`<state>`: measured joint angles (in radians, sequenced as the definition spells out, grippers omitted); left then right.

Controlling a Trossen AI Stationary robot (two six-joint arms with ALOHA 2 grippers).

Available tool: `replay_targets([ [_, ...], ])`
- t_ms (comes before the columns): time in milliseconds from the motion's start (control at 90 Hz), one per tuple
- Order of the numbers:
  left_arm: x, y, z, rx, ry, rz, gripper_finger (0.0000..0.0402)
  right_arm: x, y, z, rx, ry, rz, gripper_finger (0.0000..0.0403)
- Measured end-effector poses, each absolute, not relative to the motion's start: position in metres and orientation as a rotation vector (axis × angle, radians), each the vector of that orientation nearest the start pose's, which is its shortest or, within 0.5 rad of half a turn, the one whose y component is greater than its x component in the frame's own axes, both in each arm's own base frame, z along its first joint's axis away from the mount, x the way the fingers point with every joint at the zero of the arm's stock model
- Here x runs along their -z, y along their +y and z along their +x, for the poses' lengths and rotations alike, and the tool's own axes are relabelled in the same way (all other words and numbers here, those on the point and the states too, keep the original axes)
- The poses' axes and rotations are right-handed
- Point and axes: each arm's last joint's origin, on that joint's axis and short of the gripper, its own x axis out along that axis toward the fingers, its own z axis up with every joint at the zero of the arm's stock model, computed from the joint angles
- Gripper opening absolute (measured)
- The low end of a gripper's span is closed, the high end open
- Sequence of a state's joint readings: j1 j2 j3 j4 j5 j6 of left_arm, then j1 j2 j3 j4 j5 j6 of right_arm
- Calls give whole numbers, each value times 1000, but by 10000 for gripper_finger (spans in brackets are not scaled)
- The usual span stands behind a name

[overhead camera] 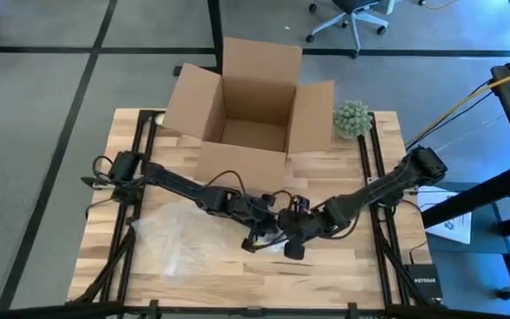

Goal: Wrap mug
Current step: Wrap the bottom white blue floral mug glass

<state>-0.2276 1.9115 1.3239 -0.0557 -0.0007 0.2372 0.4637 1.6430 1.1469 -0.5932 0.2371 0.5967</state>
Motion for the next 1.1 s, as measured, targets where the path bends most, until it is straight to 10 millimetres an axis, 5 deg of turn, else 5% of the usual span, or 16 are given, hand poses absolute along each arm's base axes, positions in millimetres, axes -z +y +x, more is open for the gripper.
replay_targets([
  [256,-234,-94,403,259,570,344,0,-218,140,296,115,1030,156,0],
  [478,-260,-96,371,256,697,320,0,-217,139,295,130,1031,140,0],
  [622,-251,-101,361,261,820,273,0,-217,139,296,125,1020,122,0],
  [856,-227,-116,381,317,658,245,0,-217,139,296,141,1012,111,0],
  [1100,-201,-105,399,293,655,194,0,-217,139,297,146,1006,111,0],
])
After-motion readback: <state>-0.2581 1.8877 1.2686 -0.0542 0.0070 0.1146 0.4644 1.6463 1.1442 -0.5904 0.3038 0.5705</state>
